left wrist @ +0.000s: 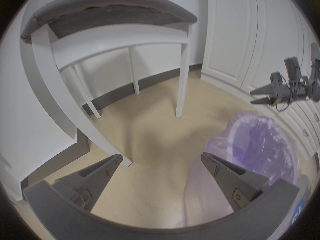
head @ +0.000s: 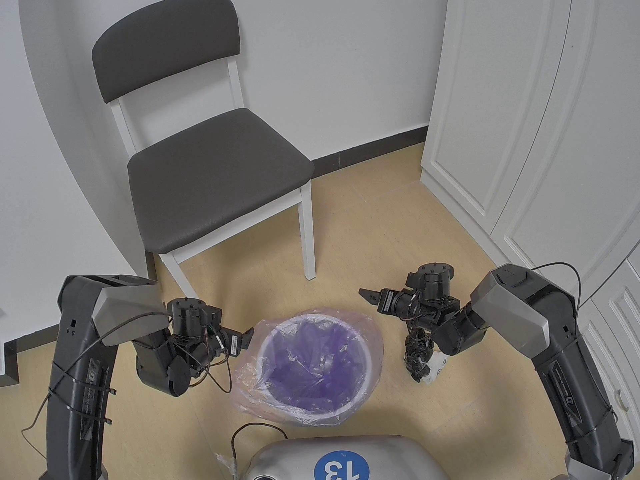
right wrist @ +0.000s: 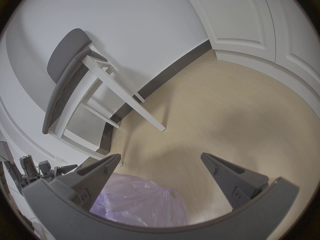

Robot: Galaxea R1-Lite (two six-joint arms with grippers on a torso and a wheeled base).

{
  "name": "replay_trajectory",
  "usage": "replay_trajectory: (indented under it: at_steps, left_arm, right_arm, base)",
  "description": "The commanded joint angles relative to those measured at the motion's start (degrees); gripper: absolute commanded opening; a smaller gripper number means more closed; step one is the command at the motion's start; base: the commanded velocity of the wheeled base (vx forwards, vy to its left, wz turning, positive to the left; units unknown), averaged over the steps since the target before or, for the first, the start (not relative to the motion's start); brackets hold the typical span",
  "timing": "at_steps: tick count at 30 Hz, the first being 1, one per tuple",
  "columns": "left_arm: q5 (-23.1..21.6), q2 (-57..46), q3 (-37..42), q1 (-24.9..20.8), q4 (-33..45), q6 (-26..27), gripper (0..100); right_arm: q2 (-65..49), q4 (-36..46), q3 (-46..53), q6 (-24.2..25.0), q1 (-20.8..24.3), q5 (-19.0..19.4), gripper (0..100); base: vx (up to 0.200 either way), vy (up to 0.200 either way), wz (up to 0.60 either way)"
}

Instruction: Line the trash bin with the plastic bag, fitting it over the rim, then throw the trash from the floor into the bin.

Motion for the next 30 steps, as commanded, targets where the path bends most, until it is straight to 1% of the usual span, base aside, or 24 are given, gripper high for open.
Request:
replay_trajectory:
  at_steps: [1, 7, 9, 13, 15, 17, 20, 21, 22, 25, 30]
  left_arm:
    - [-0.3, 0.1, -4.0, 0.4, 4.5, 1.9, 100]
    - [-0.3, 0.4, -8.1, -0.1, 8.9, 2.2, 100]
    - [-0.3, 0.4, -8.8, -0.3, 9.9, 3.1, 100]
    - [-0.7, 0.0, -10.8, -0.4, 13.7, 8.2, 100]
    - [-0.7, -0.2, -12.1, -0.4, 17.3, 11.2, 100]
    - [-0.1, -0.2, -14.5, -0.5, 21.2, 12.8, 100]
    - [0.4, 0.5, -18.6, -1.3, 24.4, 12.8, 100]
    - [0.5, 0.5, -18.8, -1.3, 24.5, 12.8, 100]
    - [1.0, 1.2, -21.5, -1.8, 26.7, 12.8, 100]
    - [2.3, 2.8, -26.9, -2.8, 29.8, 12.8, 100]
    - [4.1, 6.8, -34.9, -3.4, 32.0, 12.9, 100]
  right_arm:
    - [0.0, 0.0, 0.0, 0.0, 0.0, 0.1, 100]
    - [0.0, 0.2, -0.1, 0.0, 0.0, 0.1, 100]
    - [0.0, 0.2, -0.1, 0.0, 0.0, 0.1, 100]
    - [0.0, 0.2, -0.1, 0.0, 0.0, 0.1, 100]
    - [0.0, 0.2, -0.1, 0.0, 0.0, 0.1, 100]
    - [0.0, 0.3, -0.1, 0.0, 0.0, 0.1, 100]
    - [0.0, 0.3, -0.1, 0.0, 0.0, 0.1, 100]
    - [0.0, 0.3, -0.1, 0.0, 0.0, 0.1, 100]
    - [0.0, 0.3, -0.1, -0.1, 0.0, 0.1, 100]
    - [0.0, 0.3, -0.1, -0.1, 0.0, 0.1, 100]
    - [0.0, 0.4, -0.1, -0.1, 0.0, 0.1, 100]
  base:
    - [0.000, 0.000, 0.00]
    - [0.000, 0.000, 0.00]
    - [0.000, 0.000, 0.00]
    - [0.000, 0.000, 0.00]
    - [0.000, 0.000, 0.00]
    - [0.000, 0.000, 0.00]
    - [0.000, 0.000, 0.00]
    - [0.000, 0.000, 0.00]
    - [0.000, 0.000, 0.00]
    - [0.000, 0.000, 0.00]
    - [0.000, 0.000, 0.00]
